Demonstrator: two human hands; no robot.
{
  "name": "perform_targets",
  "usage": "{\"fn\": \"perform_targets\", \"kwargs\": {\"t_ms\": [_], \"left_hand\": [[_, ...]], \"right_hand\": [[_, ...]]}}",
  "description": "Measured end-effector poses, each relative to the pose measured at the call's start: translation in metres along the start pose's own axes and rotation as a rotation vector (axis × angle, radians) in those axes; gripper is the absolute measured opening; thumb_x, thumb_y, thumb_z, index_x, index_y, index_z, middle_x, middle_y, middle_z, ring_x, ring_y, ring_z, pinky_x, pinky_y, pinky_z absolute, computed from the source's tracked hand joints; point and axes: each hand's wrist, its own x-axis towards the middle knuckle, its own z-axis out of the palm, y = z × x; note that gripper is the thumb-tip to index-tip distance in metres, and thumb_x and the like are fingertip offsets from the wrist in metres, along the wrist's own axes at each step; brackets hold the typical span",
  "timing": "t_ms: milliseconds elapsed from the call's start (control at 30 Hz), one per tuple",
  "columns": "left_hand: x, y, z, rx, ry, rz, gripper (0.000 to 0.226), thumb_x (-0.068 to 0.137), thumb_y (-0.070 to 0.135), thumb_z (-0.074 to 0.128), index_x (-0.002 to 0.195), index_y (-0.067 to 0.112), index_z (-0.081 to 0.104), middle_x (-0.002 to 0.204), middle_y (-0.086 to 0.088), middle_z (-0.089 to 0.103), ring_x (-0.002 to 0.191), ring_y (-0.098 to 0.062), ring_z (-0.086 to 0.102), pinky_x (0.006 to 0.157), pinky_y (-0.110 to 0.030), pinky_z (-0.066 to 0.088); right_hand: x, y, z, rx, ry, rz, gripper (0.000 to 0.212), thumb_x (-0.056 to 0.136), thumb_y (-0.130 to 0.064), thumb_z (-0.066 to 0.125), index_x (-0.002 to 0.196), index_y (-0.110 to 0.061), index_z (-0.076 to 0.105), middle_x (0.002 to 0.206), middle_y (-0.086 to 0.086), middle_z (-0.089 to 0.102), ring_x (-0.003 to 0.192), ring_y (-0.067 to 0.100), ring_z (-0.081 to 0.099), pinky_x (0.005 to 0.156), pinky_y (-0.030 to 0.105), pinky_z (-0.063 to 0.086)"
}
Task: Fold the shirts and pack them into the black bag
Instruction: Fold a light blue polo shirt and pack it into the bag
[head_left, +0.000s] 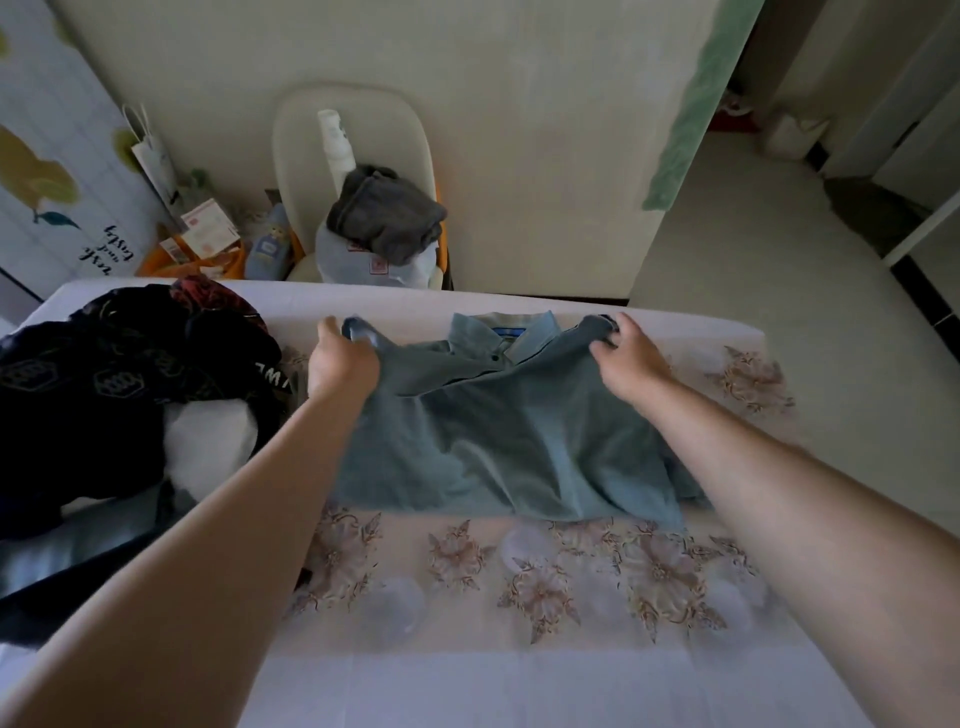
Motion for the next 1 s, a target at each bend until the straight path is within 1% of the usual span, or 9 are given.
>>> {"fn": "perform_targets", "kwargs": {"t_ms": [100,167,233,333,400,533,633,767,1000], "left_hand": [[-0.023,-0.017,0.025,0.106,-0.067,0.113,0.066,0.098,0.032,0.051,0.154,0.021,0.018,0.153,-0.013,0.031,0.135,-0.035,0.037,0.104,-0.051,0.041],[-0.04,-0.043,0.048,0.16,-0.151,0.31,0.062,0.096,0.024,0.054,0.151,0.022,0.026,0.151,-0.008,0.032,0.135,-0.031,0.038,0.105,-0.049,0.042],[-0.053,-0.071,0.064,0.252,-0.251,0.475,0.052,0.091,0.022,0.059,0.141,0.021,0.042,0.14,-0.005,0.039,0.13,-0.028,0.04,0.104,-0.044,0.041],[-0.064,-0.108,0.074,0.506,-0.401,0.554,0.051,0.079,0.046,0.068,0.125,0.032,0.05,0.127,0.004,0.039,0.125,-0.02,0.034,0.104,-0.04,0.036],[-0.062,-0.129,0.075,0.604,-0.474,0.563,0.051,0.079,0.047,0.069,0.125,0.034,0.052,0.125,0.003,0.04,0.125,-0.021,0.033,0.103,-0.038,0.035],[-0.06,-0.144,0.069,0.398,-0.486,0.564,0.021,0.094,0.014,0.057,0.111,0.018,0.069,0.112,-0.004,0.06,0.11,-0.025,0.054,0.09,-0.029,0.042],[-0.07,-0.143,0.06,0.461,-0.544,0.564,0.025,0.094,0.007,0.052,0.106,0.02,0.07,0.109,-0.001,0.063,0.102,-0.022,0.059,0.076,-0.022,0.037],[-0.095,-0.142,0.046,0.705,-0.725,0.572,0.032,0.088,0.008,0.053,0.105,0.031,0.068,0.112,0.006,0.065,0.101,-0.019,0.061,0.078,-0.023,0.045],[-0.155,-0.154,0.028,0.941,-1.058,0.556,0.034,0.081,0.007,0.06,0.11,0.021,0.072,0.098,-0.002,0.072,0.089,-0.022,0.068,0.073,-0.023,0.05]], "right_hand": [[-0.025,0.017,0.024,-0.009,-0.174,-0.065,0.076,0.098,-0.02,0.053,0.159,-0.03,0.008,0.118,-0.002,0.056,0.089,0.022,0.067,0.065,0.029,0.052],[-0.048,0.041,0.046,-0.161,-0.219,-0.26,0.077,0.095,-0.017,0.059,0.158,-0.026,0.017,0.137,0.0,0.051,0.116,0.021,0.06,0.086,0.028,0.052],[-0.07,0.061,0.065,-0.341,-0.341,-0.43,0.077,0.089,-0.03,0.065,0.155,-0.024,0.027,0.16,0.004,0.027,0.146,0.024,0.029,0.117,0.04,0.031],[-0.091,0.089,0.089,-0.645,-0.437,-0.614,0.079,0.079,-0.048,0.063,0.15,-0.026,0.036,0.153,0.008,0.029,0.14,0.029,0.03,0.114,0.046,0.03],[-0.096,0.101,0.098,-0.744,-0.356,-0.696,0.064,0.077,-0.031,0.068,0.138,-0.021,0.052,0.127,0.009,0.05,0.115,0.031,0.051,0.095,0.044,0.046],[-0.093,0.103,0.094,-0.682,-0.213,-0.675,0.042,0.066,0.008,0.069,0.102,-0.013,0.071,0.086,0.006,0.058,0.078,0.032,0.063,0.064,0.037,0.049],[-0.101,0.098,0.079,-0.656,-0.266,-0.626,0.033,0.08,0.001,0.061,0.108,-0.016,0.069,0.098,0.004,0.06,0.088,0.03,0.064,0.072,0.037,0.048],[-0.132,0.104,0.063,-0.592,-0.436,-0.512,0.03,0.084,-0.007,0.056,0.109,-0.022,0.064,0.111,-0.001,0.058,0.101,0.025,0.062,0.081,0.035,0.048],[-0.218,0.129,0.052,-0.607,-0.637,-0.376,0.037,0.08,-0.012,0.056,0.114,-0.021,0.068,0.12,-0.001,0.065,0.112,0.02,0.059,0.088,0.023,0.042]]}}
